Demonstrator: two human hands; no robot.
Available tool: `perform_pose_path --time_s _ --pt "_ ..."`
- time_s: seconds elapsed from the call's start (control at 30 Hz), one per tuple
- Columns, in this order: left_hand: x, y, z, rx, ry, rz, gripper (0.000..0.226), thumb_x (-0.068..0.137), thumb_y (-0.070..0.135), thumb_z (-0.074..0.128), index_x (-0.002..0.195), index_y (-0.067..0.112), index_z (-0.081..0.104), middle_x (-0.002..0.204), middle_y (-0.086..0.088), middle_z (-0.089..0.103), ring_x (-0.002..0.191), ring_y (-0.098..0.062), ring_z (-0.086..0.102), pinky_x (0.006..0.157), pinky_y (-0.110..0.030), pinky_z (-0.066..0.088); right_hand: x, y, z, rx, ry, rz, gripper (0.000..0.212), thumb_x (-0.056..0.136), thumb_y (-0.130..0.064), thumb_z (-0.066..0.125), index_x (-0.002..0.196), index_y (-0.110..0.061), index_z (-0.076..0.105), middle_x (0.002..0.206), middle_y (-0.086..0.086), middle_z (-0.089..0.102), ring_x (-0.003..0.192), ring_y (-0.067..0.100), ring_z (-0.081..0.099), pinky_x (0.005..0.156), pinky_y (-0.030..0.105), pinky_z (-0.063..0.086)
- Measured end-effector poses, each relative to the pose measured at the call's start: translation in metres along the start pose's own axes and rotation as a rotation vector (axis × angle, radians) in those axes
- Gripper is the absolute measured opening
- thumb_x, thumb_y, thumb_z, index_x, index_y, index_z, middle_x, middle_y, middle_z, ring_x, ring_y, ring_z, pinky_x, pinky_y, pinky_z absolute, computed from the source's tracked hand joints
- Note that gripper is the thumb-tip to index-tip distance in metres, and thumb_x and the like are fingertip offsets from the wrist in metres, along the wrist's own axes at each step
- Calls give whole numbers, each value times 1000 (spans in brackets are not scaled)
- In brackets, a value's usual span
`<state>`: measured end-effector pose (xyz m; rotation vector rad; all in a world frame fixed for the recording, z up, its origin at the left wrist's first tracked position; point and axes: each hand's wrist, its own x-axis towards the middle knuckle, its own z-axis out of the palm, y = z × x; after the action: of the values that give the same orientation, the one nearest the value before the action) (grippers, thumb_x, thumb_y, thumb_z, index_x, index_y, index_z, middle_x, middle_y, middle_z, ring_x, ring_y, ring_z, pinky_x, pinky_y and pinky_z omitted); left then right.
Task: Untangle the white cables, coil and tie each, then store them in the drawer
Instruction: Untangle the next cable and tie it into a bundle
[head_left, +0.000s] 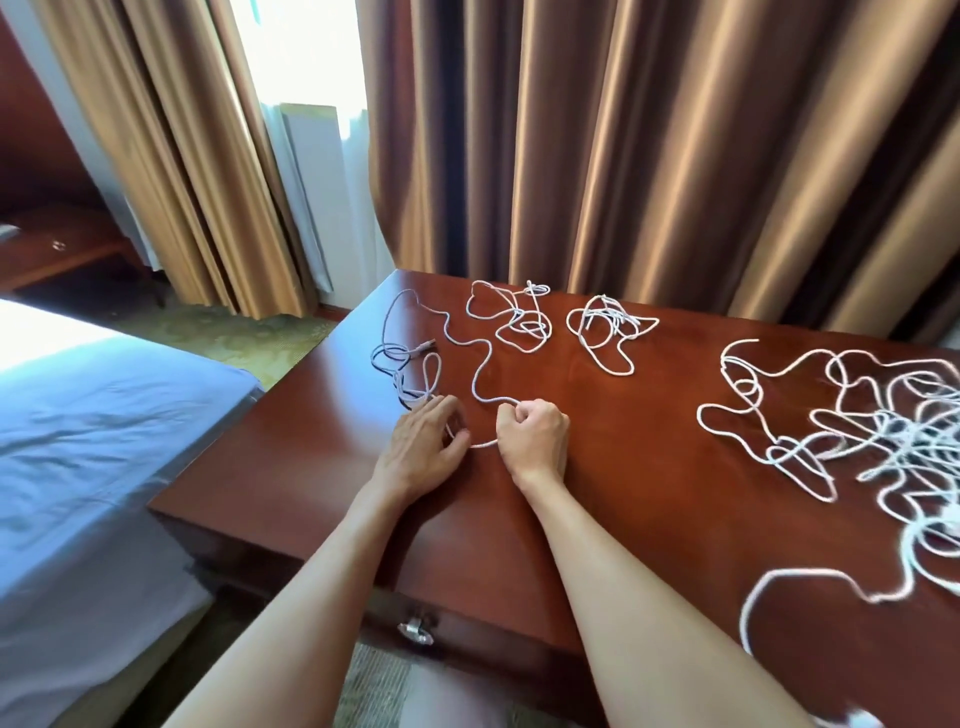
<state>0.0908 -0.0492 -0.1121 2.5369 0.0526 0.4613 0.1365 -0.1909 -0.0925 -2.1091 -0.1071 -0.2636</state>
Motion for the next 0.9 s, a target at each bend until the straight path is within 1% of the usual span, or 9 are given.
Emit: perform_pose_path --time_s 0.1,0.2,0.33,0.4,0.57,0.67,0.77,0.83,0.9 --pt "-34 27 3 -64 9 18 21 77 32 51 95 22 54 94 10 48 80 -12 48 83 -35 45 -29 11 -24 32 100 54 47 79 -8 57 44 -11 26 44 5 30 52 35 39 56 40 28" --pt "-63 49 8 -57 15 110 29 79 29 60 107 21 53 107 8 44 73 -15 51 76 -29 41 -51 27 -50 17 194 84 45 80 -7 56 45 -14 29 58 16 51 63 40 52 60 39 32" --pt "-69 57 7 -75 306 68 16 91 20 66 101 11 58 106 -5 53 84 -19 56 73 -21 38 -67 45 -83 -110 201 54 33 85 -1 57 59 -14 41 81 8 51 80 34 58 70 38 43" --pt "-57 54 5 -80 356 -35 14 96 21 58 102 9 60 107 -9 56 95 -25 57 81 -32 44 -71 52 -92 -170 209 7 26 88 5 55 71 -13 47 88 4 48 89 31 57 79 39 46" --pt "-12 36 0 225 143 -245 30 102 19 46 123 5 62 130 -18 57 116 -41 49 97 -48 41 -70 56 -91 -195 283 -42 39 88 21 42 87 -18 46 100 6 56 98 28 51 84 31 40" --pt "9 31 -3 370 -40 -278 34 102 29 50 121 6 66 128 -18 59 118 -41 50 96 -46 43 -62 59 -92 -112 346 34 43 84 23 36 94 -15 51 104 6 58 101 29 48 84 33 38" --pt "23 32 -6 393 -99 -291 36 100 40 54 113 9 69 121 -18 65 116 -39 56 95 -41 44 -58 56 -91 -92 375 51 36 82 17 47 99 -14 55 115 9 54 111 33 49 91 44 42" --pt "21 36 -5 374 -112 -309 39 101 43 50 109 8 68 117 -18 67 113 -38 60 95 -41 43 -62 52 -91 -143 407 -51 29 79 7 54 97 -16 56 114 7 53 113 31 50 90 50 44" --pt "11 41 -1 315 -116 -323 42 102 45 46 108 8 66 115 -18 68 111 -38 61 97 -43 42 -67 50 -91 -184 414 -331 22 76 -2 54 92 -16 57 107 6 57 106 28 54 88 47 43"
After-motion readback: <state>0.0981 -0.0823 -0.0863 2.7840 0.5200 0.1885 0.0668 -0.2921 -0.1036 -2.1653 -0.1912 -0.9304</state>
